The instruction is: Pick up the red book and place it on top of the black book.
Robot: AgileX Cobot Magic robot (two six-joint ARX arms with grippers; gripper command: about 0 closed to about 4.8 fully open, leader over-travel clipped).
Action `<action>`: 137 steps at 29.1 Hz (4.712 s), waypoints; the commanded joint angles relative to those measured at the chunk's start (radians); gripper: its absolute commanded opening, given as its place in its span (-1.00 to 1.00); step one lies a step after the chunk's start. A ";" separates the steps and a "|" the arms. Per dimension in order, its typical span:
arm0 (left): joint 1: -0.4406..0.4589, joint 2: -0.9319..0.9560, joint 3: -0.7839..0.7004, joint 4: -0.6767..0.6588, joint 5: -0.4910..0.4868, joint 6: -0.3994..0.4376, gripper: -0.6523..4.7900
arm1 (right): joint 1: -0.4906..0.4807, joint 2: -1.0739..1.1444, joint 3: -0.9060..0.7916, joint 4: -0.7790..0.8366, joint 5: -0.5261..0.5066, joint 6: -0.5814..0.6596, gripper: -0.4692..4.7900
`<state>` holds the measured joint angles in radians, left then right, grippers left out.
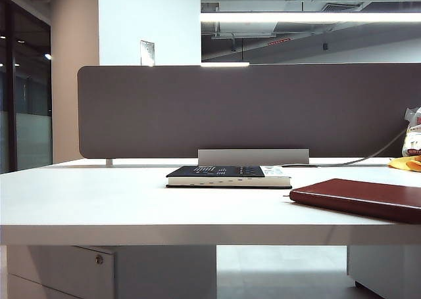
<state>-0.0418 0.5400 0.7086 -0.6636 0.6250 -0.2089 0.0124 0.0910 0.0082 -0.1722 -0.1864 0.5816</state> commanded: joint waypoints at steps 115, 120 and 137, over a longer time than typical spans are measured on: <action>-0.263 0.291 0.018 0.096 -0.269 0.216 -0.78 | -0.215 0.674 0.136 0.126 -0.284 0.242 0.10; -0.263 0.291 0.018 0.096 -0.269 0.216 -0.78 | -0.214 0.794 0.135 0.223 -0.314 0.275 0.38; -0.263 0.291 0.018 0.096 -0.269 0.215 -0.78 | -0.216 1.054 0.135 0.514 -0.333 0.364 0.33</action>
<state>-0.3042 0.8326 0.7231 -0.5732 0.3546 0.0040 -0.2031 1.1313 0.1406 0.2958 -0.5102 0.9329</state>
